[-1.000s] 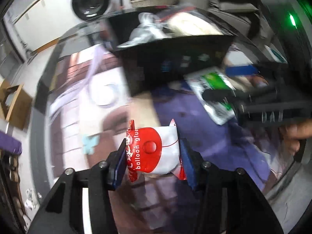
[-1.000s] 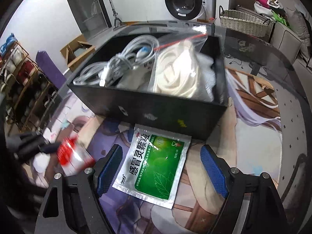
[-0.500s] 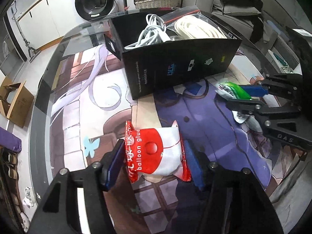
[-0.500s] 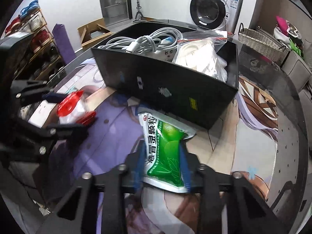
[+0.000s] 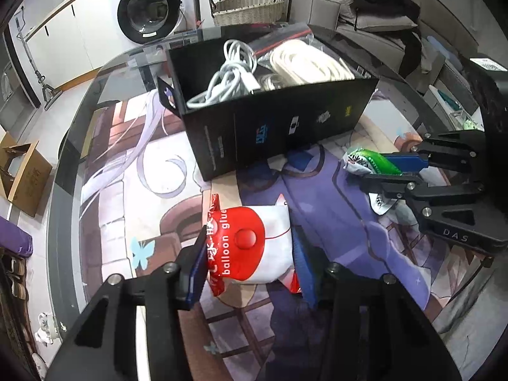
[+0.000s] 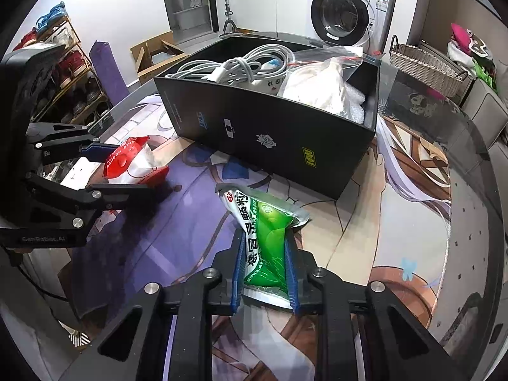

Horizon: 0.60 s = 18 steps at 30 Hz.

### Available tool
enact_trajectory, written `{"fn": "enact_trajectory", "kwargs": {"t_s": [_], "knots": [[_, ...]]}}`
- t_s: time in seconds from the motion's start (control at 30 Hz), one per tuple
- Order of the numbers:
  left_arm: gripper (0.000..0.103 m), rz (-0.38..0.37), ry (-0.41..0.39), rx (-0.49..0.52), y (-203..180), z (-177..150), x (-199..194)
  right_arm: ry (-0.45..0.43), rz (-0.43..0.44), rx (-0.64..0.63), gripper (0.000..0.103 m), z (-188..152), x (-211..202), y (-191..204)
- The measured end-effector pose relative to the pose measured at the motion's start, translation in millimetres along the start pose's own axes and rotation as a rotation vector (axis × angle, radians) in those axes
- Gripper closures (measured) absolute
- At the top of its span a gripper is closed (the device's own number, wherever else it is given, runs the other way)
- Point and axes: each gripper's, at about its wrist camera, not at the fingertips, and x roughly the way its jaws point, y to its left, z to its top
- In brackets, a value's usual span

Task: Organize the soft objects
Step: 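Lift the red packet with the left gripper while the right lifts the green packet above the box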

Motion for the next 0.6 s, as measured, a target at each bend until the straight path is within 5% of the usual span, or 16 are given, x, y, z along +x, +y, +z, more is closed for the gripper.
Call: {"fn": "enact_trajectory", "kwargs": {"t_s": [0.3, 0.6], "knots": [[0.056, 0.014, -0.169, 0.004, -1, 13, -34, -0.149, 0.000, 0.012, 0.082, 10, -39, 2], [0.056, 0.052, -0.468, 0.020, -7, 25, -88, -0.484, -0.048, 0.016, 0.082, 18, -109, 10]]}}
